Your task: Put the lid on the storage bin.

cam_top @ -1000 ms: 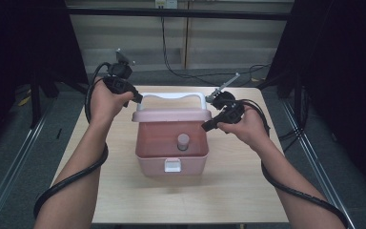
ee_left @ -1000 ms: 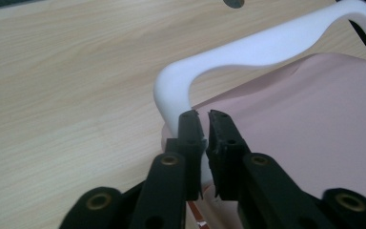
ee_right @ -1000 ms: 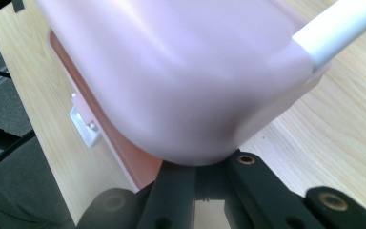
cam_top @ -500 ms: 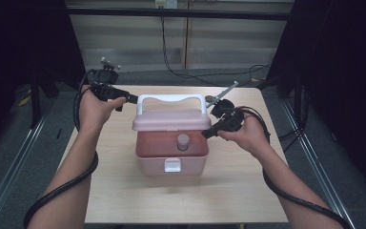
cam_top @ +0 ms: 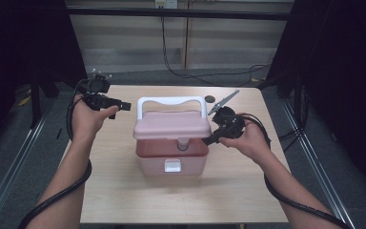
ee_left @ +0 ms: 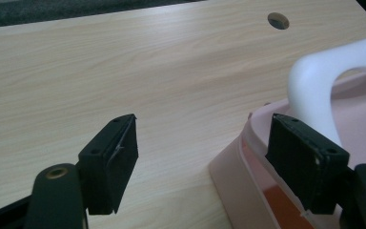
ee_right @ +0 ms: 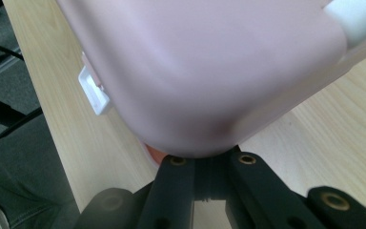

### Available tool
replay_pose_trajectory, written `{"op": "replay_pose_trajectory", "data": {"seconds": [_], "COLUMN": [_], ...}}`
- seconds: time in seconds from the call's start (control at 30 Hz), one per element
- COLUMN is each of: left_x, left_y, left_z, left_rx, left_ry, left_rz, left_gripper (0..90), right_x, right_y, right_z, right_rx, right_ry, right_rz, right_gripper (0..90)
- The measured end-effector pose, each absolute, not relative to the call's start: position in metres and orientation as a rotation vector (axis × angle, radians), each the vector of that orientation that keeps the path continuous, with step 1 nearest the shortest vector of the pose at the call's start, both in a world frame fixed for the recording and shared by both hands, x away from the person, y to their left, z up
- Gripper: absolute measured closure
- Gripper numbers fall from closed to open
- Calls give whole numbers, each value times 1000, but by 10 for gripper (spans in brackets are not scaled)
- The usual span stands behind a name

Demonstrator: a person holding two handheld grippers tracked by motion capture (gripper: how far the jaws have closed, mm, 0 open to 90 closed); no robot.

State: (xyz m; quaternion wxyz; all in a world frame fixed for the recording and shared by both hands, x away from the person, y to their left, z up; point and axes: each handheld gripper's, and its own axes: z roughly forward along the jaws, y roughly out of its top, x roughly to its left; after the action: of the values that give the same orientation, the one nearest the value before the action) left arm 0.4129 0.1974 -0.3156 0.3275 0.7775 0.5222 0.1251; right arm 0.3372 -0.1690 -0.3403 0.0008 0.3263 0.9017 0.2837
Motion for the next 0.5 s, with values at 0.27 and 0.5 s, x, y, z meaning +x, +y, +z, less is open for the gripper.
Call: {"op": "replay_pose_trajectory", "data": {"seconds": [0.27,0.5], "left_x": [410,408], "left_y": [204,208], "left_z": [-329,-339], "left_rx": [2033,2035], "left_ry": [1383,1397], "left_rz": [314,305], "left_gripper": [256,256], "right_x": [333,330], "right_y": [-170,-173], "right_z": [-349,-350], "right_rx": [1014,1004], "right_ry": [2847,2840], "right_rz": [905,884], "right_gripper": [849,814]}}
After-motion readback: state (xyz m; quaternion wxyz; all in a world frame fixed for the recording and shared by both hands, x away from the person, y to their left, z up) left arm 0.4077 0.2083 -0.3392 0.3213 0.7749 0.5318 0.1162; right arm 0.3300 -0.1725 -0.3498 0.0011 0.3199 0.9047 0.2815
